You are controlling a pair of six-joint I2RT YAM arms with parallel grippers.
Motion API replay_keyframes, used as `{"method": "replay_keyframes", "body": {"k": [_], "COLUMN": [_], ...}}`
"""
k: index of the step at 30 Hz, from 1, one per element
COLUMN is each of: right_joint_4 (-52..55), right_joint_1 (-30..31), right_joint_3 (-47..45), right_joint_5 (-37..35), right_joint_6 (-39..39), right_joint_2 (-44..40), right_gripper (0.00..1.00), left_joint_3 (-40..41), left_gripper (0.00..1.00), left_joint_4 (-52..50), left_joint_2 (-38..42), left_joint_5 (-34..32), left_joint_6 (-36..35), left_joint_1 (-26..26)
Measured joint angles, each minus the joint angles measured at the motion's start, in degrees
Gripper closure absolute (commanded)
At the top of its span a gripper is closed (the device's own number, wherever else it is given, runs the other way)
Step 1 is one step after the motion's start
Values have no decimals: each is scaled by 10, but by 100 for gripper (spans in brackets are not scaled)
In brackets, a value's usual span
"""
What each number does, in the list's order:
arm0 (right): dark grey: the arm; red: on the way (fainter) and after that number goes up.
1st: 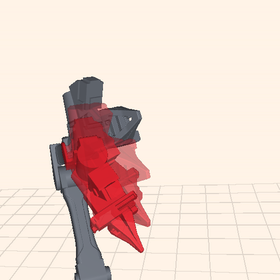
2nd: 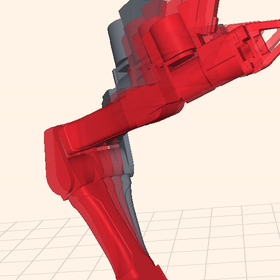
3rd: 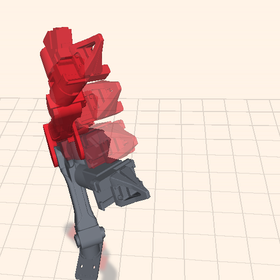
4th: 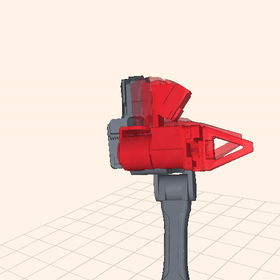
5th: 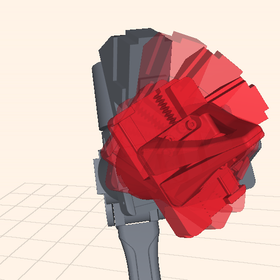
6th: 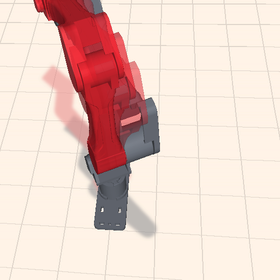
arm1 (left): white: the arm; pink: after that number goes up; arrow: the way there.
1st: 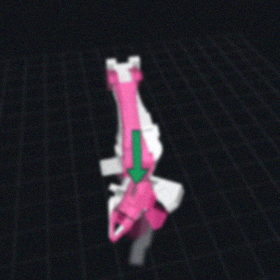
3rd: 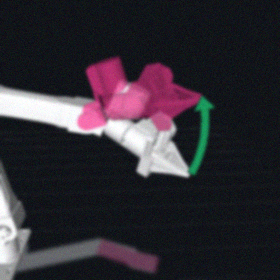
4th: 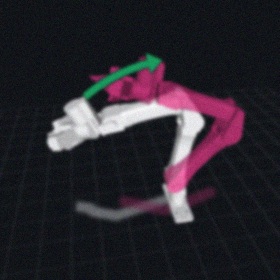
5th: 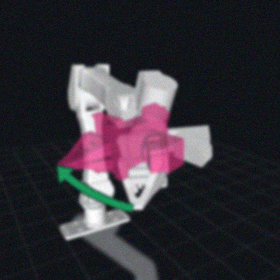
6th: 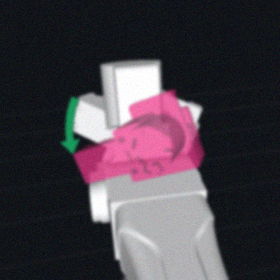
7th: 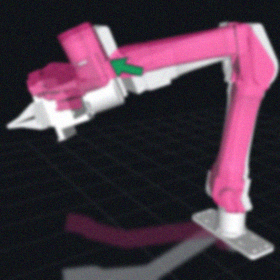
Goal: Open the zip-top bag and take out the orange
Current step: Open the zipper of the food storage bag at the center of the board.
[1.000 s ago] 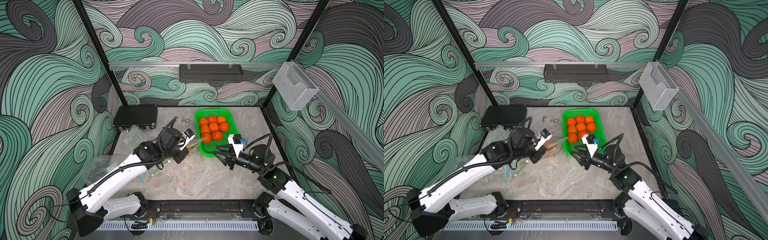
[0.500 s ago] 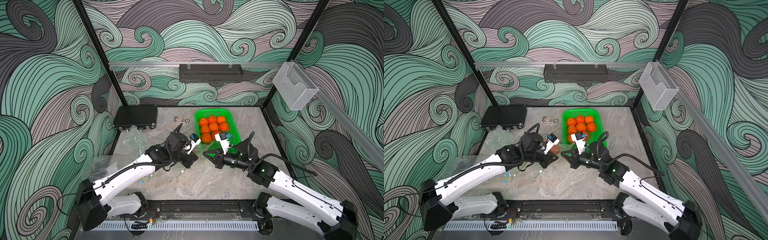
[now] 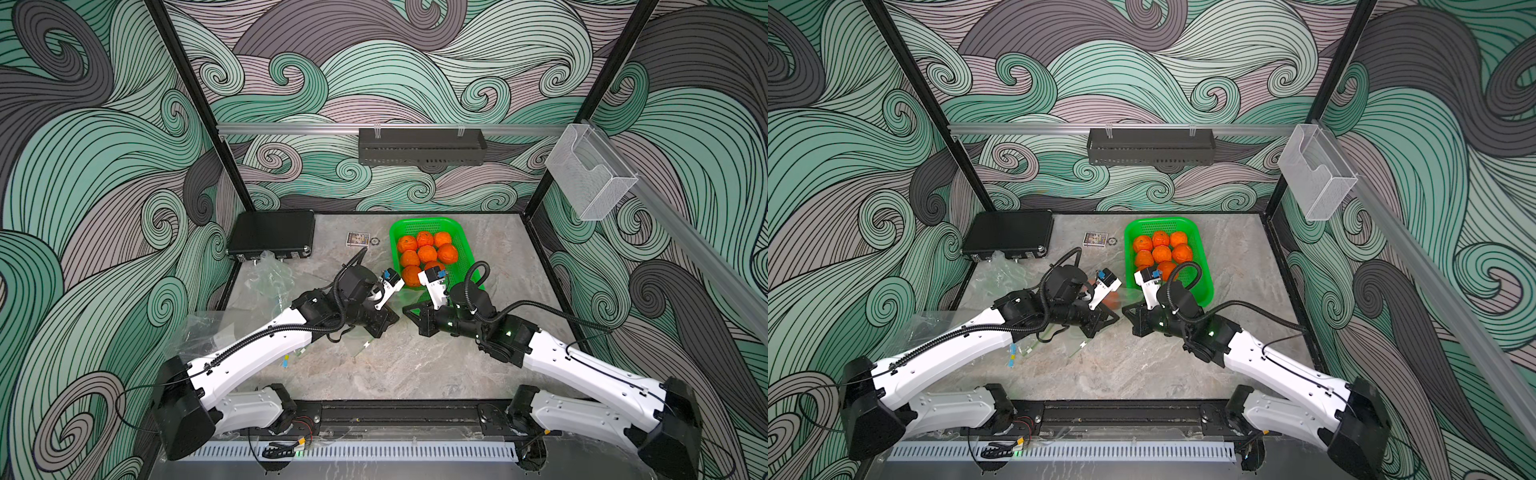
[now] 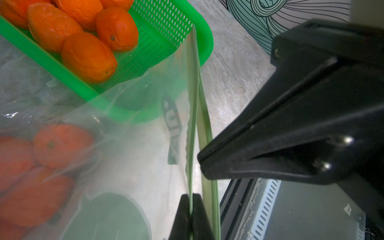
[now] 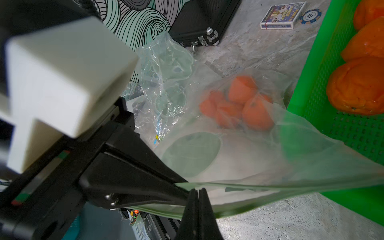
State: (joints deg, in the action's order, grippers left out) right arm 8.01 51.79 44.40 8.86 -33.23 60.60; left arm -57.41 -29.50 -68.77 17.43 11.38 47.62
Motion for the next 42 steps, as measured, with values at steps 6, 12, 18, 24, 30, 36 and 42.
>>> {"method": "replay_keyframes", "body": {"k": [6, 12, 18, 24, 30, 36, 42], "right_joint_4": [15, 45, 55, 42, 32, -3, -12], "right_joint_1": [18, 26, 29, 29, 29, 29, 29], "right_joint_3": [-13, -21, -29, -76, -79, -74, -22], "right_joint_5": [-6, -27, -58, -76, -77, -74, -74], "right_joint_6": [1, 12, 30, 39, 64, 77, 71], "right_joint_2": [7, 7, 5, -7, -34, -72, -30], "right_gripper": [96, 95, 96, 97, 88, 78, 77], "left_joint_3": [0, 0, -9, -10, -10, -10, -10], "left_gripper": [100, 100, 100, 100, 100, 100, 100], "left_joint_4": [5, 7, 13, 23, 34, 43, 43], "left_joint_2": [0, 5, 20, 34, 38, 37, 34], "left_joint_5": [0, -3, -15, -31, -50, -51, -42], "left_joint_6": [0, 0, 1, 4, 14, 23, 29], "left_joint_1": [0, 0, 0, 0, 0, 0, 0]}}
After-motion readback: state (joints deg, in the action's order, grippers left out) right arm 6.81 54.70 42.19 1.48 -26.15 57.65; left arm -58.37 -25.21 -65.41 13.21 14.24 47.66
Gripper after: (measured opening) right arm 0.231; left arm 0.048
